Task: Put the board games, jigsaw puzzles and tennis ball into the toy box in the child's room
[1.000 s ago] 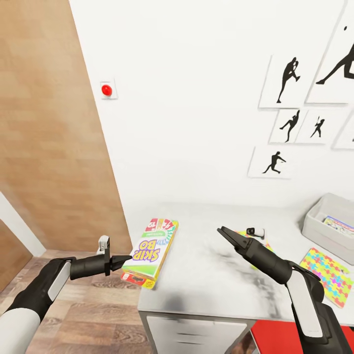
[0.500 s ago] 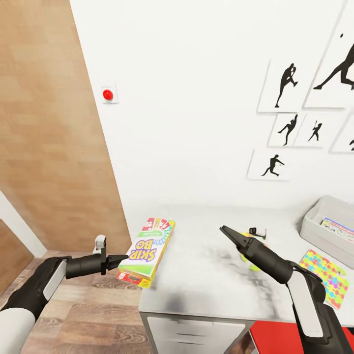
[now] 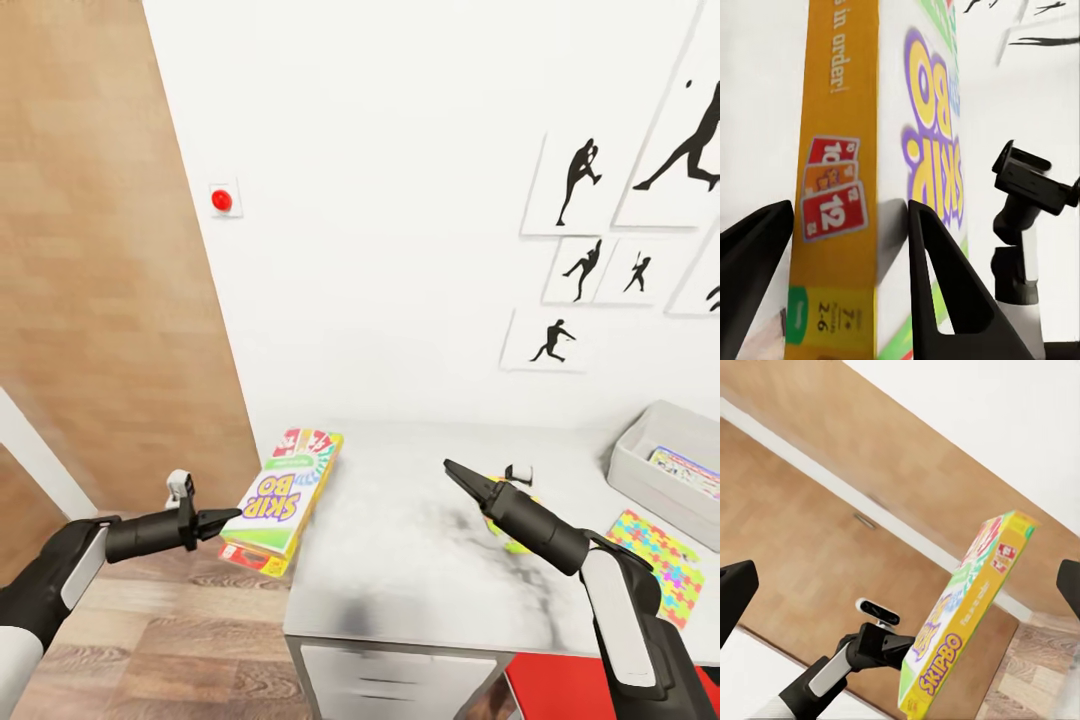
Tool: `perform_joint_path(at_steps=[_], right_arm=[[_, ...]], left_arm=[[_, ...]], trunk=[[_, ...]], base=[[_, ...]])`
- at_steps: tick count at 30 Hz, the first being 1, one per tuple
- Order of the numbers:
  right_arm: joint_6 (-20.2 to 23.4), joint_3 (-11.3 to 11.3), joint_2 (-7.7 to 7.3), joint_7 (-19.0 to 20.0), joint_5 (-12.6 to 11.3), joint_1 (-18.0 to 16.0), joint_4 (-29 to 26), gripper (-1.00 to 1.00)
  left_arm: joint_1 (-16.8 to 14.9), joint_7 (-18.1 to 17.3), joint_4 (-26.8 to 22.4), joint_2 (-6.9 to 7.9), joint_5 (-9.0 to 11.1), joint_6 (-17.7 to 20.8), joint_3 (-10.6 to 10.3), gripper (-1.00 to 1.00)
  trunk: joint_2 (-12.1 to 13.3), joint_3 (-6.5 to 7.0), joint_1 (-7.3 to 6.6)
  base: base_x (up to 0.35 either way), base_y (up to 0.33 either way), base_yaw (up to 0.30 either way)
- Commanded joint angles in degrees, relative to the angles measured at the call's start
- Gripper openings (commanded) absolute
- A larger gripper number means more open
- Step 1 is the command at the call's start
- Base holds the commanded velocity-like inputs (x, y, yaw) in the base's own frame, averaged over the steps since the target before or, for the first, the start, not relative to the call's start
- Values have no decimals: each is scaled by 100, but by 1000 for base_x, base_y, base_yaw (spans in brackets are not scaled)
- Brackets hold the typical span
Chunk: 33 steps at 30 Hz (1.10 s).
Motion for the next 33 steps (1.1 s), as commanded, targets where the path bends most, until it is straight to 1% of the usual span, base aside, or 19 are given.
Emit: perform_joint_path(at_steps=[1, 6, 16, 26, 33], right_arm=[[40, -14, 2, 23, -6, -5, -10, 100], [56, -25, -40, 36, -13, -5, -24, 100], [54, -13, -8, 45, -13, -5, -60, 100], [47, -8, -14, 80, -21, -5, -50, 100], [45, -14, -45, 142, -16, -3, -44, 100]], left_arm=[[-3, -71, -1, 19, 2, 40, -1, -100], [-3, -166, -2, 51, 1, 40, -1, -100], [-3, -193, -2, 51, 2, 40, -5, -100], [-3, -202, -2, 57, 1, 40, -9, -100], [0, -203, -2, 50, 1, 40, -9, -100]], trunk=[[37, 12, -22], [237, 101, -132], [638, 289, -351], [1039, 531, -571], [1320, 701, -725]], base=[[0, 0, 0], [0, 0, 0], [0, 0, -17], [-1, 0, -194], [-151, 0, -206]])
